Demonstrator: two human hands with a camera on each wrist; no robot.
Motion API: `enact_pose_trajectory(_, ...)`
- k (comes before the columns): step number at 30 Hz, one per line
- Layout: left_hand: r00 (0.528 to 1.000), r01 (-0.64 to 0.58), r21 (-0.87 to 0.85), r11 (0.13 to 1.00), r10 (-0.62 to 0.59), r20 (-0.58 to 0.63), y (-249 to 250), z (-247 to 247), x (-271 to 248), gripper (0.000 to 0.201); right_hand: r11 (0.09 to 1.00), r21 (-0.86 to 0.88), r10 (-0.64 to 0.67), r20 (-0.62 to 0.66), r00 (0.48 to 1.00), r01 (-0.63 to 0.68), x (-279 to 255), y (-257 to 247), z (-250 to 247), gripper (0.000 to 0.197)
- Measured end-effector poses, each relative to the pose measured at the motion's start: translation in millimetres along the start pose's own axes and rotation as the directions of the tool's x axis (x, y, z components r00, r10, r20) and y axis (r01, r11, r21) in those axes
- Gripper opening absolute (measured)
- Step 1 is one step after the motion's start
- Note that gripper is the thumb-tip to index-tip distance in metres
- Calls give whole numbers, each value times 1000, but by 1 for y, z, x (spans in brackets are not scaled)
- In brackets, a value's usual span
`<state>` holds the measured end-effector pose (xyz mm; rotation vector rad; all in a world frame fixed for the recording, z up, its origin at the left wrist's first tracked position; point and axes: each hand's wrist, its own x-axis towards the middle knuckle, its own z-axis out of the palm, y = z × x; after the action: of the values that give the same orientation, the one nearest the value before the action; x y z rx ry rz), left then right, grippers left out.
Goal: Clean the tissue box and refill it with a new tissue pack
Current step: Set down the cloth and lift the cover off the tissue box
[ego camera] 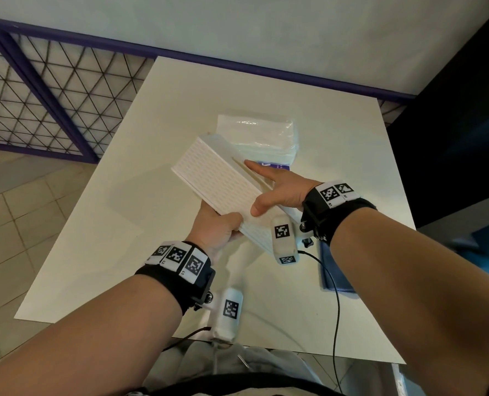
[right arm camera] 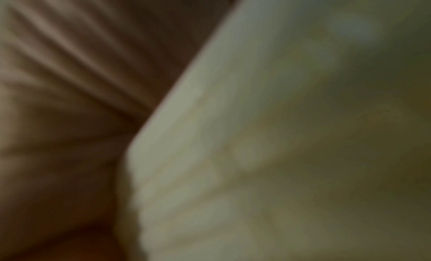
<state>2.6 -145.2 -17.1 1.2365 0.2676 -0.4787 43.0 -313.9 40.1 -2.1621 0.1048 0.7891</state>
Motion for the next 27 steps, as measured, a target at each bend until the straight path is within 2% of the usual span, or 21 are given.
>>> enact_pose_trajectory(4,997,13,16,1000,-11,-74,2,4,2,60,1000,-28,-6,-24,1000,5,0,0,1,110)
enact_pose_trajectory(10,995,24,21,999,-22,-97,3,1,2,60,1000,-27,-10,-23,1000,9,-1,0,3,112)
enact_pose_trajectory(13,985,52,135,989,-28,-173,-6,-19,0,58,998,69,8,-67,998,-3,-1,4,-7,111)
enact_pose_trajectory(15,983,80,156,985,-52,-177,-11,-29,-9,54,1000,11,18,-58,998,-18,-3,8,-18,109)
enact_pose_trajectory(18,980,134,20,991,-130,-151,-15,-28,-19,43,996,-84,14,-83,996,-21,-4,15,-25,107)
enact_pose_trajectory(21,955,220,-209,953,-254,-150,-9,-27,-17,31,984,-174,5,-182,983,-37,-1,12,-27,115)
enact_pose_trajectory(23,939,275,-276,921,-319,-129,-9,-36,-11,23,971,-226,17,-271,963,-81,0,10,-34,121)
enact_pose_trajectory(25,928,326,-224,918,-356,-109,-12,-46,-8,11,957,-263,30,-326,945,-121,0,13,-43,126)
enact_pose_trajectory(27,906,412,-20,911,-412,-91,-15,-53,-8,14,925,-349,23,-342,939,-150,-4,16,-52,132)
